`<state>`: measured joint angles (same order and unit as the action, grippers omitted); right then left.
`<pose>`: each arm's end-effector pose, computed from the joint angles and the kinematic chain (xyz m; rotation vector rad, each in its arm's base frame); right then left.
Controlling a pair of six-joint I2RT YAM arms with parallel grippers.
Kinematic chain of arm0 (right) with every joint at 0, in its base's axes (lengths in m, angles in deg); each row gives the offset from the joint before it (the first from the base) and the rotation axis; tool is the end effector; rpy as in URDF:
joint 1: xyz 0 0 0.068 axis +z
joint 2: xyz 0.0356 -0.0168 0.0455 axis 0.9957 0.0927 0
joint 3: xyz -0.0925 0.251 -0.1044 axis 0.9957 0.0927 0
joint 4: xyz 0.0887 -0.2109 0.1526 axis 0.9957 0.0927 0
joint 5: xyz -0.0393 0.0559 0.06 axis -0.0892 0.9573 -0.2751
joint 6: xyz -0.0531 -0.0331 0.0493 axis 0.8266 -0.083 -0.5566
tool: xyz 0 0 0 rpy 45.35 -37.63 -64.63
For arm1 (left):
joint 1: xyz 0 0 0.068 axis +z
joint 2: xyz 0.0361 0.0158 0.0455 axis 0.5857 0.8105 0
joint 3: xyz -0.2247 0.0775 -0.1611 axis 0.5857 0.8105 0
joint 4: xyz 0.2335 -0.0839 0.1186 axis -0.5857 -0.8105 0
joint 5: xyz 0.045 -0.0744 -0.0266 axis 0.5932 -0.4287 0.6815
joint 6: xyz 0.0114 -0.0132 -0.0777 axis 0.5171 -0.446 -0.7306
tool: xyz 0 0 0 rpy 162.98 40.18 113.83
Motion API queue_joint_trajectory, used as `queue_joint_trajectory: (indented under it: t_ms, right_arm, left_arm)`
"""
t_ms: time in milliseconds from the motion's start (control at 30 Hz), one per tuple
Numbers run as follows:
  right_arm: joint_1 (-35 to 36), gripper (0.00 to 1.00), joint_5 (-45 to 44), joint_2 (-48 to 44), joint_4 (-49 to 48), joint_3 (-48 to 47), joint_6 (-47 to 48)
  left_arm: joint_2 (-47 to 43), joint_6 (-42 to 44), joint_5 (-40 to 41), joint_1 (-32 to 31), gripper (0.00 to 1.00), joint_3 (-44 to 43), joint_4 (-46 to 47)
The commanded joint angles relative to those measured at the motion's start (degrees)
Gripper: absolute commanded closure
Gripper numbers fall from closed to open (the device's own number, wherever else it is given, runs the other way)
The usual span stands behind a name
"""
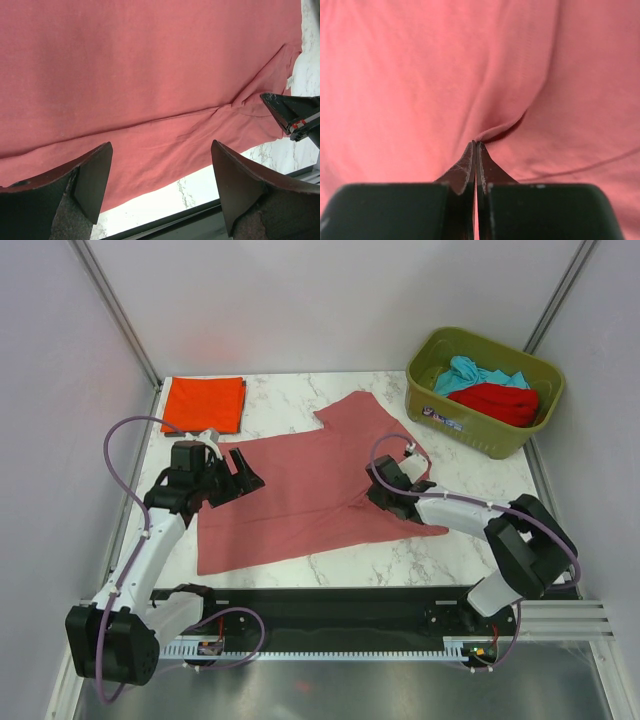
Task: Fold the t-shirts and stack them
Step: Fold the tshirt
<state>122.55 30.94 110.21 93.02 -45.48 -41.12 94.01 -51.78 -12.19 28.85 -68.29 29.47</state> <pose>0.2752 0.1789 0.1525 0.8136 2.2642 0.3686 0.2393 -0.0479 0.2590 -0.3165 2.3561 -0.6254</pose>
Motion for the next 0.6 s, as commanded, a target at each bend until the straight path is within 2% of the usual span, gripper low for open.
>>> queue_joint_trajectory:
  t_ms: [0,300,567]
  right_arm:
    - [0.5,1.0,-0.4,1.9,-5.6,-3.0,5.7]
    - [1.2,1.0,2.2,9.4,-10.3,-10.4,15.6]
    - [1.3,1.0,5.0,14.1,-10.7,-15.2,17.2]
  left_arm:
    - [0.3,0.1,-1.5,0.5,0.13,-0.3,1.6]
    - [0.8,0.1,-1.8,1.0,0.13,-0.4,1.6]
    - [1.5,0.1,-1.8,1.1,0.13,-0.4,1.7]
